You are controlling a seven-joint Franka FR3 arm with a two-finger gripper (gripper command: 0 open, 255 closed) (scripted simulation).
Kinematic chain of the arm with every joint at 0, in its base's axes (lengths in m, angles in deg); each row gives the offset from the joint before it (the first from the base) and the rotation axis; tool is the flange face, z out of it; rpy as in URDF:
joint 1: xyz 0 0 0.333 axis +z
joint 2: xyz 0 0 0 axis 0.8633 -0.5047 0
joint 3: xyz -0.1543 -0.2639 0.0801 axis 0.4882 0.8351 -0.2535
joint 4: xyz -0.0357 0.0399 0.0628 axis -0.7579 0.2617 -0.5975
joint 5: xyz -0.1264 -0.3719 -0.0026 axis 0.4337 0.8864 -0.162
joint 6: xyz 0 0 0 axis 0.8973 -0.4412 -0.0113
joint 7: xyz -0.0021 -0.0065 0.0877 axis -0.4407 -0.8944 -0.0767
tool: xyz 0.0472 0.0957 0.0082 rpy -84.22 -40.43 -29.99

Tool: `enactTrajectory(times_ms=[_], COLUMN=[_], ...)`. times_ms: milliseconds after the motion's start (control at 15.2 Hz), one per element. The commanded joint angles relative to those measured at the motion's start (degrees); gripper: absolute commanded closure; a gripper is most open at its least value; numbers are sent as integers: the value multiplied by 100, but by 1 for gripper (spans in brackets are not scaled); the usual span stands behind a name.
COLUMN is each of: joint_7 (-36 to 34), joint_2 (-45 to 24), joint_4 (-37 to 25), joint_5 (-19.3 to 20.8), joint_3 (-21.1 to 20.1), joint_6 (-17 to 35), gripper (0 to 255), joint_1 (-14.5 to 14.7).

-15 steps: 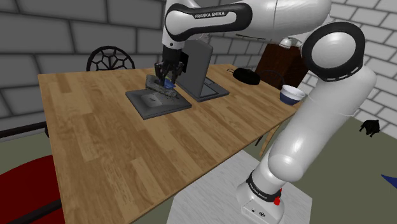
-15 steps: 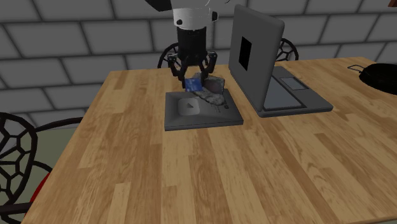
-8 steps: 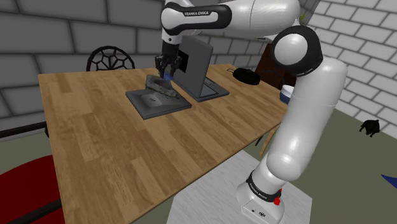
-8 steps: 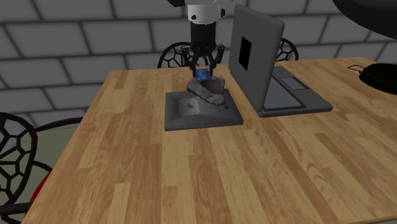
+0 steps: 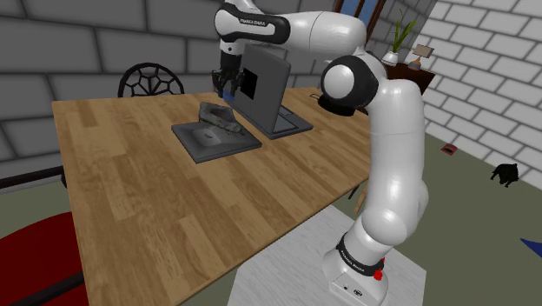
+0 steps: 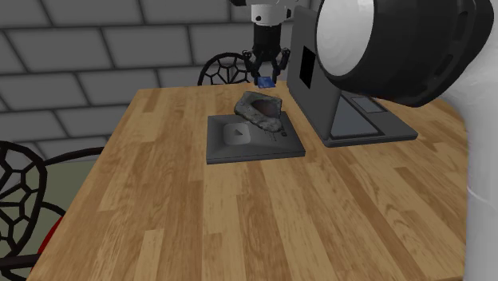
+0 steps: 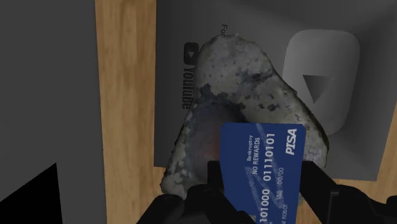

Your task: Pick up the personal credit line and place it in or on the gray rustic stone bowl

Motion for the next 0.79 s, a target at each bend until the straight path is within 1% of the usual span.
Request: enactTrajectory(times_ms=[0,594,726], joint_7=[51,44,43], joint_2=[-217,-199,-202], joint_4=[-251,473,520], joint_5=[-2,1,1], joint_3=[13,14,14], joint_6=[-32,673,723], gripper=[255,255,255], joint_1=[-34,-41,-41])
